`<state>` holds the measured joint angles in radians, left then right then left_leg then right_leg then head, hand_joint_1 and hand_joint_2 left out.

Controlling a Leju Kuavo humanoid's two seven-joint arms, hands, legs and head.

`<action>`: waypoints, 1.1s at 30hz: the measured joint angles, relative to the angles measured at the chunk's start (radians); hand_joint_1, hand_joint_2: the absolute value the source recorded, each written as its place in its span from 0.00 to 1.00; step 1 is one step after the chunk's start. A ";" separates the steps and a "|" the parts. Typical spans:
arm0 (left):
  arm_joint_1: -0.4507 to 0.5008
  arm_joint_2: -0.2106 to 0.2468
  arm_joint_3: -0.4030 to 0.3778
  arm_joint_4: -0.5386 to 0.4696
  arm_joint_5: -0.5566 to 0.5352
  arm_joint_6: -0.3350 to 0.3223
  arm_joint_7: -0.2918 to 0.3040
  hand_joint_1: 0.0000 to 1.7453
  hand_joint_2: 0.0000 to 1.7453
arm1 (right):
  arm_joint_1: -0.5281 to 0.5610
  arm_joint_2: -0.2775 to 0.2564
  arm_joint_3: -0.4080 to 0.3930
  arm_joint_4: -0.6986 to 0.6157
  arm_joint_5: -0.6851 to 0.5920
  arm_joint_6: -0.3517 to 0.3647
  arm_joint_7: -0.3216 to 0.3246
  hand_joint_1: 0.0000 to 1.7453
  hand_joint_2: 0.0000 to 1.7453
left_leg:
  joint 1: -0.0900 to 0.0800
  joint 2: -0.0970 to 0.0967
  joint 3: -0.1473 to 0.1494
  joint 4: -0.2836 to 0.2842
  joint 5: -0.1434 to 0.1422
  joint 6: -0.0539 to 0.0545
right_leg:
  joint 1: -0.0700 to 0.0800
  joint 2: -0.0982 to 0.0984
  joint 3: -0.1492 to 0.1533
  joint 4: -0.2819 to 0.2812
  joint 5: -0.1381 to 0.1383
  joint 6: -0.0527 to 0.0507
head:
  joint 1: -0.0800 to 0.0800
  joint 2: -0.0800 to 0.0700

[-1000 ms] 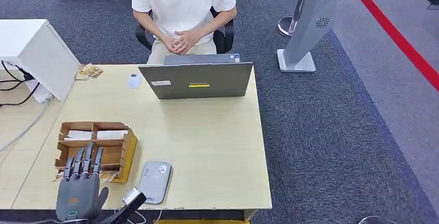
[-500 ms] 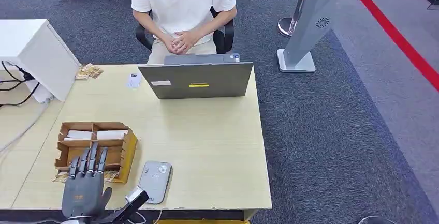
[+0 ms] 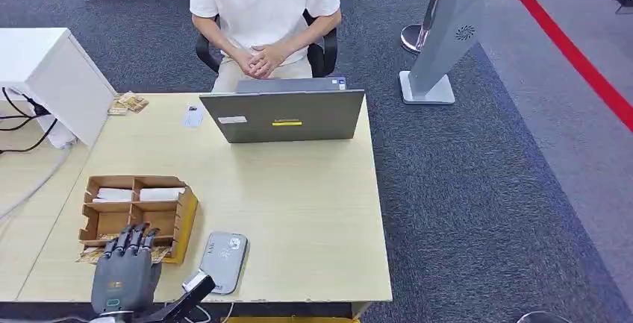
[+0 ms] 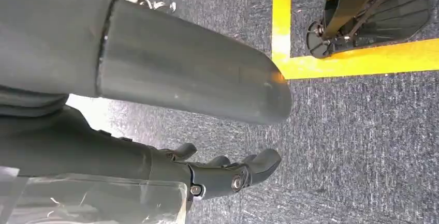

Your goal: Pass the card to the sensor for recognition and then transmit it.

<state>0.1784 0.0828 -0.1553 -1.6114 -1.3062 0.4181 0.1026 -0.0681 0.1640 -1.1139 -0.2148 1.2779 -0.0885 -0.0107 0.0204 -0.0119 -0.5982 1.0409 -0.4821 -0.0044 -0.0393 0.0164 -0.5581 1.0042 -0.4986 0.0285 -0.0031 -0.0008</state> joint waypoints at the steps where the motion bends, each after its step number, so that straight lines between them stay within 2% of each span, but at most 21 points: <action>1: 0.000 0.000 0.000 0.000 0.003 0.000 -0.001 1.00 1.00 | 0.000 0.000 0.000 0.000 0.000 0.000 0.000 0.00 0.00 | 0.000 0.000 0.000 0.000 0.000 0.000 | 0.000 0.000 0.000 0.000 0.000 0.000 | 0.000 0.000; 22: -0.002 0.000 0.000 0.005 0.020 -0.002 -0.018 1.00 1.00 | 0.000 0.000 0.002 0.000 0.011 -0.003 0.006 0.00 0.00 | 0.000 0.000 0.000 0.000 0.000 0.000 | 0.000 0.000 0.000 0.000 0.000 0.000 | 0.000 0.000; 33: 0.004 0.008 0.000 -0.022 -0.006 -0.032 -0.002 1.00 1.00 | 0.001 0.001 0.002 0.000 0.010 -0.008 0.010 0.00 0.00 | 0.000 0.000 0.000 0.000 0.000 0.000 | 0.000 0.000 0.000 0.000 0.000 0.000 | 0.000 0.000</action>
<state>0.1828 0.0908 -0.1553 -1.6331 -1.3123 0.3857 0.1003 -0.0676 0.1652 -1.1116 -0.2148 1.2879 -0.0961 -0.0008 0.0205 -0.0119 -0.5982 1.0409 -0.4821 -0.0044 -0.0393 0.0164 -0.5581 1.0042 -0.4986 0.0285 -0.0027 -0.0008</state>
